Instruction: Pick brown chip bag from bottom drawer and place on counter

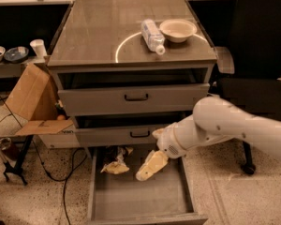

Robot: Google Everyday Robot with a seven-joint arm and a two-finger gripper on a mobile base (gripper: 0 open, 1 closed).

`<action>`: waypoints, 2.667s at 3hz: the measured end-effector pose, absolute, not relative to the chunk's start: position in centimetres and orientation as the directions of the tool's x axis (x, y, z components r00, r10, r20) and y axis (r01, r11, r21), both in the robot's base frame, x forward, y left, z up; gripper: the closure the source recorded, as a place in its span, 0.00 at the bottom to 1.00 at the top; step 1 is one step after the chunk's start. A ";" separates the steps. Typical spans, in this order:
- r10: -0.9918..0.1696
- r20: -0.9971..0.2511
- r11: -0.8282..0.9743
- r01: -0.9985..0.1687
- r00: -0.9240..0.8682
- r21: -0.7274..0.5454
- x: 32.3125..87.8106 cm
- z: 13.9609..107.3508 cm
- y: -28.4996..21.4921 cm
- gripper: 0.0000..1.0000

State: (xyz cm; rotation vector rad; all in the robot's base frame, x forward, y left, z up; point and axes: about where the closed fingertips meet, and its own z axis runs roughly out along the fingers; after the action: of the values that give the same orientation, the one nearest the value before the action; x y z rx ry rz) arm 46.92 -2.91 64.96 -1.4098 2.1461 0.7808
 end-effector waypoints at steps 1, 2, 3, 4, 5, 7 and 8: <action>-0.632 -0.665 0.358 -0.911 -0.397 0.203 48.6 63.1 -2.6 0.00; -0.634 -0.666 0.358 -0.912 -0.393 0.198 48.6 63.3 -2.6 0.00; -0.592 -0.701 0.372 -0.906 -0.398 0.201 48.9 63.1 -2.2 0.00; -0.499 -0.761 0.385 -0.892 -0.416 0.235 51.3 61.3 0.0 0.00; -0.399 -0.791 0.395 -0.866 -0.464 0.308 54.5 56.4 3.7 0.00; -0.307 -0.706 0.419 -0.757 -0.638 0.502 58.8 45.1 12.3 0.00; -0.273 -0.623 0.464 -0.668 -0.733 0.582 60.4 42.1 16.2 0.00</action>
Offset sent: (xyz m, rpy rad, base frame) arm 0.0167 0.0031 -0.0195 0.0255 -0.0139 -0.0517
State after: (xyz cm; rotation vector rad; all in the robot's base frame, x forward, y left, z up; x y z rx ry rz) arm 60.37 16.20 42.06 -0.7853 2.2701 1.1898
